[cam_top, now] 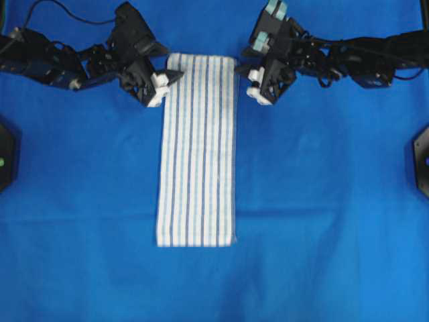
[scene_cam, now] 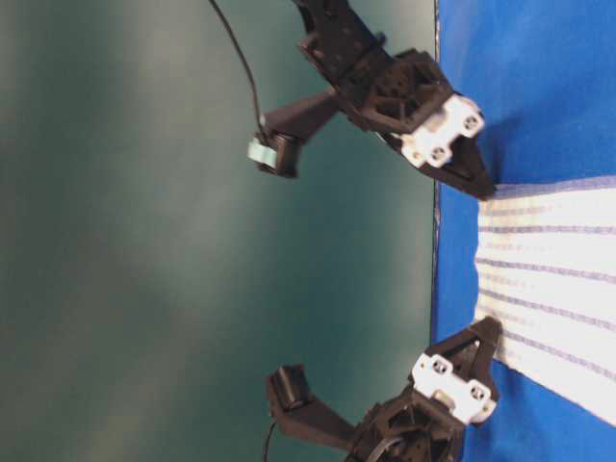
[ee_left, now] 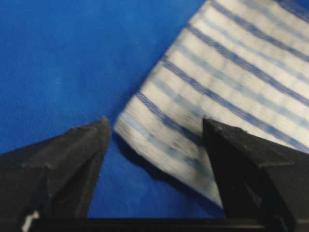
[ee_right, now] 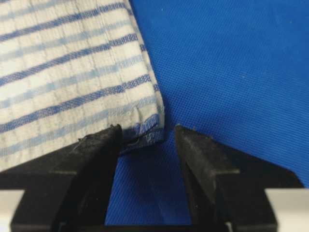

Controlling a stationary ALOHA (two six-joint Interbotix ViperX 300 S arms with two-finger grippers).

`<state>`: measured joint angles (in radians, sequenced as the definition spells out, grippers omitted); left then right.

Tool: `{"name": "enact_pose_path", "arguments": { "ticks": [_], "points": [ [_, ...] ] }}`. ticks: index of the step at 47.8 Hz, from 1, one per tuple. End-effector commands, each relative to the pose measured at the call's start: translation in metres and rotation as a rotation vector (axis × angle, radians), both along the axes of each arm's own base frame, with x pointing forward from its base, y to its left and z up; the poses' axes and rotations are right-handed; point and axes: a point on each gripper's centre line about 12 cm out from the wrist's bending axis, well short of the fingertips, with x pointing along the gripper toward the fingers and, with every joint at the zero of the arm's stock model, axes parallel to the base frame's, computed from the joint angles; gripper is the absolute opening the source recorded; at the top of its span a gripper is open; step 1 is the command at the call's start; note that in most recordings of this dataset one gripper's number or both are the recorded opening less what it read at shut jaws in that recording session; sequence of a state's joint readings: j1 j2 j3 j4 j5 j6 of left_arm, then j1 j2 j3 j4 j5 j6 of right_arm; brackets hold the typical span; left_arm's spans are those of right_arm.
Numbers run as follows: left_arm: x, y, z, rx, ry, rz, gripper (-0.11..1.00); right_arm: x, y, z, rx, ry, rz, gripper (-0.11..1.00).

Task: Fold a vertical towel.
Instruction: 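Move both grippers to the far corners of the striped towel and grasp them, then lift the far towel corners with both grippers, pulling slightly away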

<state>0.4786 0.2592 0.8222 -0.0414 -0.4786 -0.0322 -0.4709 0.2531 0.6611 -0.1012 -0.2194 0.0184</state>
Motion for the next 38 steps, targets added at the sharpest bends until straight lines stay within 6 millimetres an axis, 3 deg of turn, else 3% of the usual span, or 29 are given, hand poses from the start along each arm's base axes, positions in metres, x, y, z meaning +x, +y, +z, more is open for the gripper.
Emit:
{"name": "enact_pose_path", "arguments": {
  "ticks": [1, 11, 15, 19, 23, 38],
  "points": [
    [0.0071, 0.0077, 0.0085, 0.020, -0.036, 0.009, 0.73, 0.0064, -0.0087, 0.0072, -0.018, -0.030, -0.008, 0.53],
    [0.0064, 0.0100, 0.0052, 0.013, -0.024, 0.015, 0.67, 0.0056, -0.0099, 0.0016, -0.011, -0.017, -0.013, 0.48],
    [0.0054, 0.0092, 0.0036, 0.012, -0.016, 0.012, 0.45, 0.0051, -0.0096, 0.0017, -0.011, -0.015, -0.012, 0.34],
    [0.0051, 0.0087, 0.0024, 0.015, -0.006, 0.003, 0.21, 0.0049, -0.0086, 0.0011, -0.012, -0.011, -0.006, 0.10],
    [0.0060, 0.0079, 0.0014, 0.015, 0.001, -0.002, 0.04, 0.0056, -0.0083, 0.0015, -0.013, -0.012, -0.005, 0.07],
    [0.0074, 0.0159, 0.0098, 0.038, -0.014, 0.006, 0.04, 0.0048, -0.0107, 0.0080, -0.016, -0.037, -0.018, 0.07]
  ]
}}
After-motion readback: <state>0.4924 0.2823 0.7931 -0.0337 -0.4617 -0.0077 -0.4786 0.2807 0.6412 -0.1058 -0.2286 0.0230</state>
